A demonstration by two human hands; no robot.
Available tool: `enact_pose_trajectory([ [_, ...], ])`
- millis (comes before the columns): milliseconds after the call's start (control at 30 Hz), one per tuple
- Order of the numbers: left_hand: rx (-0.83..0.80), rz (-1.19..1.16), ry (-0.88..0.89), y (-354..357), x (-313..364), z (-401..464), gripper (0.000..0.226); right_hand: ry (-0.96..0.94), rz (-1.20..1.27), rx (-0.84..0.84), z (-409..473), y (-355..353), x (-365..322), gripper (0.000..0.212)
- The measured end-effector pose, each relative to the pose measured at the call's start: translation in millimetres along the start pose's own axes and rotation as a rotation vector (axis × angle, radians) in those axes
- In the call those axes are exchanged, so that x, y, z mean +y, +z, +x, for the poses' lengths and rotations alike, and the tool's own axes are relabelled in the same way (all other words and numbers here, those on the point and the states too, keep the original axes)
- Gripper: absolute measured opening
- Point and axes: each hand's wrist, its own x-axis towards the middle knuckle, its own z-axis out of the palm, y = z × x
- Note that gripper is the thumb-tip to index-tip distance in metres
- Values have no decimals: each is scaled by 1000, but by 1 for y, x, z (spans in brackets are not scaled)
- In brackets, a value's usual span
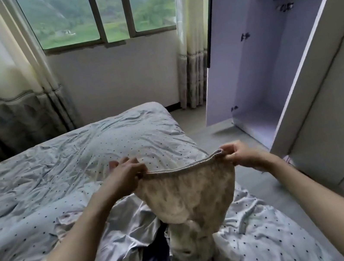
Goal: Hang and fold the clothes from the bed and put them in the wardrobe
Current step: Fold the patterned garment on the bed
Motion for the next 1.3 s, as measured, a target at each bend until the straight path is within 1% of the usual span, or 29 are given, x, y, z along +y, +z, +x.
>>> enact_pose_trajectory([
  [67,186,114,-41,8,-2,-14,21,-18,-92,-164,1,17,1,20],
  [133,364,17,-95,15,-1,-27,17,-54,-275,-356,2,31,-1,27],
  [167,422,-58,-128,17,0,-32,16,-68,-376,-434,4,38,-1,28],
  [200,448,-136,-159,19,2,-36,15,-73,-451,-473,7,46,-1,28],
  [267,463,-265,-178,26,7,-41,20,-97,-491,-421,10,59,1,25],
  [333,487,-387,-200,35,9,-45,25,-150,-475,-288,14,71,2,19],
  [400,520,-511,-293,39,8,-50,26,-184,-437,-194,17,82,4,11],
  [467,455,-608,-337,40,9,-54,27,-181,-374,-172,18,90,4,10],
  [533,356,-700,-317,40,12,-59,27,-211,-390,-177,20,99,2,14],
  [600,288,-850,-311,38,18,-64,29,-259,-404,-169,23,108,0,17],
  [667,251,-1005,-326,39,26,-67,33,-283,-368,-145,26,117,-2,19],
  [733,255,-1103,-368,45,33,-69,25,-280,-336,-129,28,124,-1,19],
  [767,273,-1131,-402,49,35,-70,22,-281,-329,-121,30,128,0,18],
  [833,305,-1193,-470,55,38,-71,23,-296,-318,-91,32,134,3,15],
  [967,322,-1296,-531,58,37,-70,46,-292,-257,-53,38,137,3,11],
  [1000,319,-1312,-524,58,36,-70,48,-285,-232,-44,39,138,2,11],
  [1133,285,-1369,-450,60,37,-69,35,-294,-156,4,41,140,1,10],
  [1300,308,-1371,-412,60,37,-68,24,-285,-219,-70,43,138,2,10],
])
